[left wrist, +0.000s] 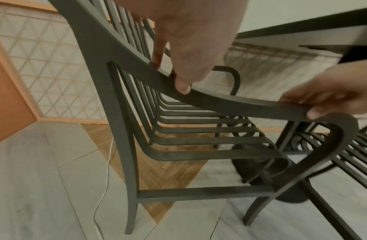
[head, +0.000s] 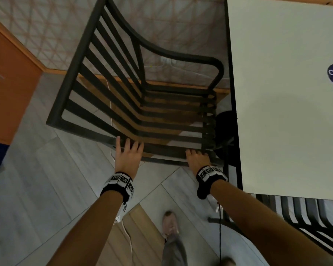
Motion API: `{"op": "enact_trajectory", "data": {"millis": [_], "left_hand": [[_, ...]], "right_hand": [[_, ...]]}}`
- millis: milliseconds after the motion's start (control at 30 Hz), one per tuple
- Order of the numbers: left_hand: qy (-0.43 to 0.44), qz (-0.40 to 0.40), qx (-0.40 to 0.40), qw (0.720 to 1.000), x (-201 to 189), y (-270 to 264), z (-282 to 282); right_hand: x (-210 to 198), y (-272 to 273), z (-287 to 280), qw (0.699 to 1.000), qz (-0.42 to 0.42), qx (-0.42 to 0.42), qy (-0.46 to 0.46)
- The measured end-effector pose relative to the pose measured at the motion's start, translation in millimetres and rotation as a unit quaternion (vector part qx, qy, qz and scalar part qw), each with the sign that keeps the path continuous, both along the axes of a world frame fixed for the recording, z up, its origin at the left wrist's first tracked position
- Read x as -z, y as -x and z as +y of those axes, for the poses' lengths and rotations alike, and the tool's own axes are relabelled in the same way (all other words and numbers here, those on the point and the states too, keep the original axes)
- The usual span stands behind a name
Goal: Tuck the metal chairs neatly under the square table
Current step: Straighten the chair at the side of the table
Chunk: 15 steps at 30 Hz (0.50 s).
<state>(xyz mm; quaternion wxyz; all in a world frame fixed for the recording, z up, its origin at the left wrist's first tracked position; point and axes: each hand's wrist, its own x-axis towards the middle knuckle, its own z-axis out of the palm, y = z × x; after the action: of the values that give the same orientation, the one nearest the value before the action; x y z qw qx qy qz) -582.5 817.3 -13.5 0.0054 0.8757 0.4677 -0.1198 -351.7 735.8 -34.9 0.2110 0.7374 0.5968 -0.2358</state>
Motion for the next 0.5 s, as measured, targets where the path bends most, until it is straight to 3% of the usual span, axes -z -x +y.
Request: {"op": "enact_trajectory", "data": {"millis": [300,500], "left_hand": [[-0.027,0.0,0.091,0.995,1,-8,15],[-0.045,0.012,0.086,0.995,-1,-20,38]], "right_hand": [[0,-3,-5,0.999,0.005,0.032,0.034],[-2,-13,18,0.997,-0.01,0.074,0.001]]}}
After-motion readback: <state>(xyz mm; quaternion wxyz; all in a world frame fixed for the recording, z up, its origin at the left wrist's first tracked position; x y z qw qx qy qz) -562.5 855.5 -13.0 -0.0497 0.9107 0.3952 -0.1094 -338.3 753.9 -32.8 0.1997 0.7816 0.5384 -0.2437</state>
